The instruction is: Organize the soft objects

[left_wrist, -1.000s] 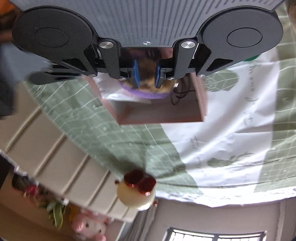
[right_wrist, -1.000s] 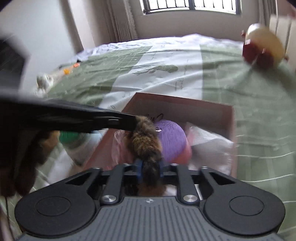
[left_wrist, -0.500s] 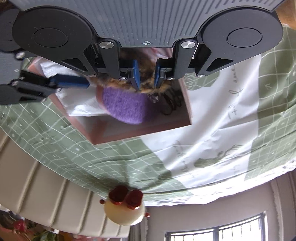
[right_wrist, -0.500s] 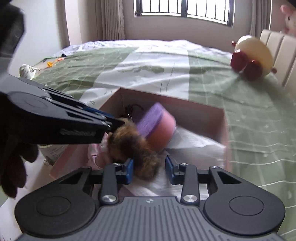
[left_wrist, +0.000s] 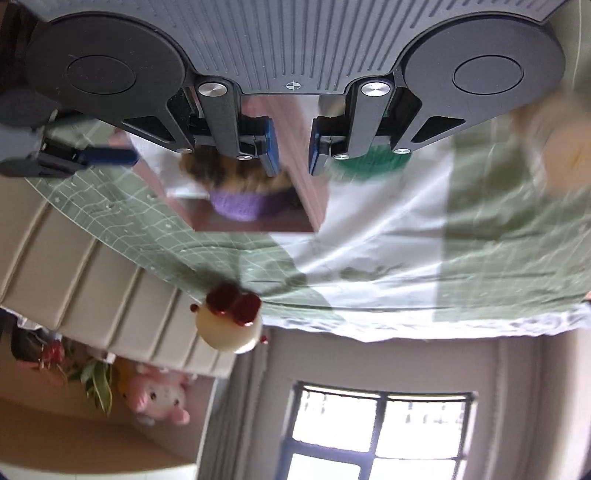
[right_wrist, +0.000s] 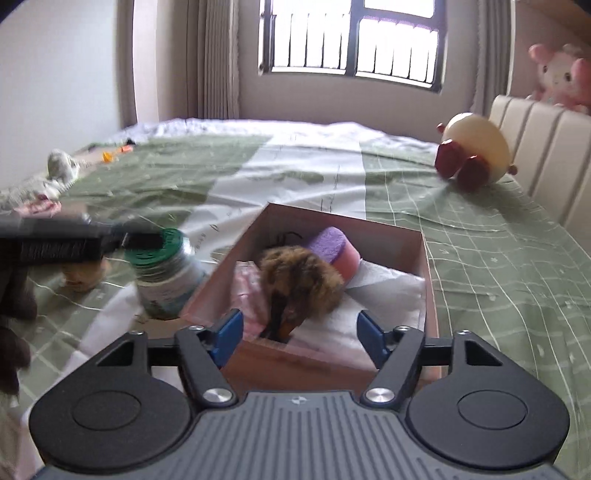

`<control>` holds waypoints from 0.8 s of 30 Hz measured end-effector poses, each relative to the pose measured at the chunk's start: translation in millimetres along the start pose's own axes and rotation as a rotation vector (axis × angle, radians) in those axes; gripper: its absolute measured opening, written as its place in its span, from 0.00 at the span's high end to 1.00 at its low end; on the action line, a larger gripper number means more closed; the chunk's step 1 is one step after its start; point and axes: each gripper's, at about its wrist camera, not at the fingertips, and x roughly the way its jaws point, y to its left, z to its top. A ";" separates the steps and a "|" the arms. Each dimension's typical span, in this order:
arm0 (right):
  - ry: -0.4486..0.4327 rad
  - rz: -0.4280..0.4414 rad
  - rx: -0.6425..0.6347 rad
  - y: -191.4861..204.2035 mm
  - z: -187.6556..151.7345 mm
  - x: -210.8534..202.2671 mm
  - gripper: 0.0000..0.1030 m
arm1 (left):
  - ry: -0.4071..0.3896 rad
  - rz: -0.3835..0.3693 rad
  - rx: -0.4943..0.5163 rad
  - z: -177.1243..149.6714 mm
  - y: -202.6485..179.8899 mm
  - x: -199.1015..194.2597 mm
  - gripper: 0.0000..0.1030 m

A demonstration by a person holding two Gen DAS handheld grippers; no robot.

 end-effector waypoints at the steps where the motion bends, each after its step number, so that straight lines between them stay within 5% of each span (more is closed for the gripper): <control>1: -0.015 -0.006 0.011 4.1 -6.6 -7.7 0.25 | -0.003 0.013 -0.008 -12.8 -0.5 -9.0 0.81; 5: -0.027 -0.042 0.066 21.0 -44.9 -19.1 0.22 | 0.031 0.082 -0.041 -78.4 -6.2 -32.3 0.81; 10: 0.091 -0.040 0.092 27.5 -89.4 8.8 0.21 | 0.083 0.129 -0.041 -124.8 -20.4 -23.8 0.81; 19: 0.092 -0.090 0.085 28.8 -98.2 17.8 0.01 | 0.069 0.198 0.052 -129.0 -38.0 -17.1 0.81; 24: 0.094 -0.103 0.074 30.8 -100.1 20.4 0.00 | 0.072 0.219 0.058 -132.0 -38.9 -16.2 0.81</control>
